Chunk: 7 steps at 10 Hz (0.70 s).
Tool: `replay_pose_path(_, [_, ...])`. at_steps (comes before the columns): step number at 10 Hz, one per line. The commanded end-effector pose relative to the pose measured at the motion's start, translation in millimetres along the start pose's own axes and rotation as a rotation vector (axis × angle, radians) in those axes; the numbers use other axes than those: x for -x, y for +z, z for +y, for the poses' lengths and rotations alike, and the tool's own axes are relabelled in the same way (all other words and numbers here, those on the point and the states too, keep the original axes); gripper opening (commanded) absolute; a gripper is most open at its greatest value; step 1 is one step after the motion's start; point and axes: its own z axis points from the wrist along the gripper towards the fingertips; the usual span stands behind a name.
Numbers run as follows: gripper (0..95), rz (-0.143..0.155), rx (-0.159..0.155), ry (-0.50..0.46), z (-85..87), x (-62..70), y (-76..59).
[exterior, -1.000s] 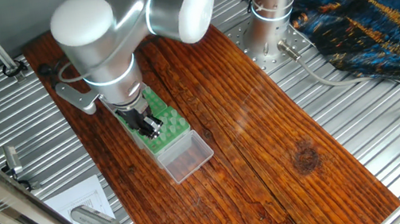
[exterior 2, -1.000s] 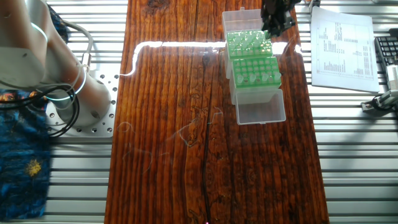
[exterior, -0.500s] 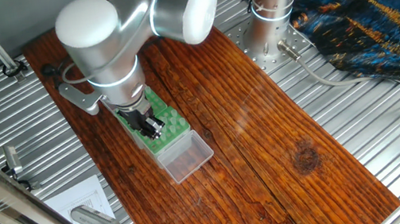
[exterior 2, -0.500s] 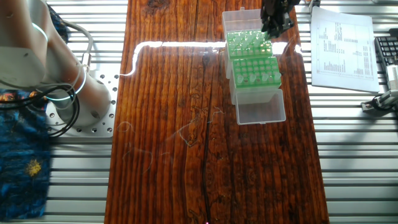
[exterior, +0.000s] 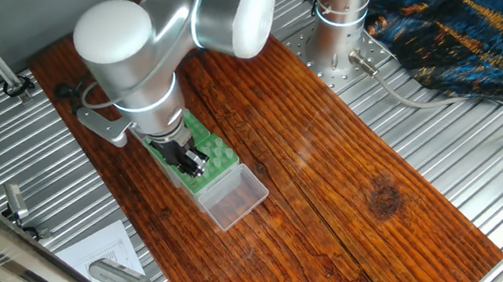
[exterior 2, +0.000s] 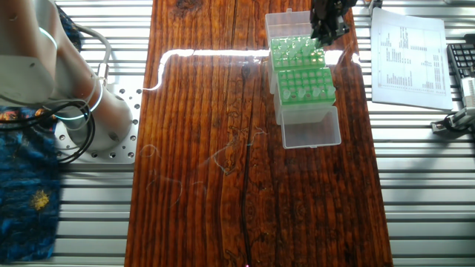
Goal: Transfer all large pipette tips from one holder to another
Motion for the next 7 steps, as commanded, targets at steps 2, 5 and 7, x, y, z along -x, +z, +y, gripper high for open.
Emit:
replay_pose_path(2, [19.0,-0.004,-0.004,-0.001,0.6,-0.2,2.7])
replay_pose_path(5, [19.0,-0.003,-0.007,-0.003,0.6,-0.4,2.9])
replay_pose_path(7, [19.0,-0.003,-0.009,-0.005,0.6,-1.2,3.4])
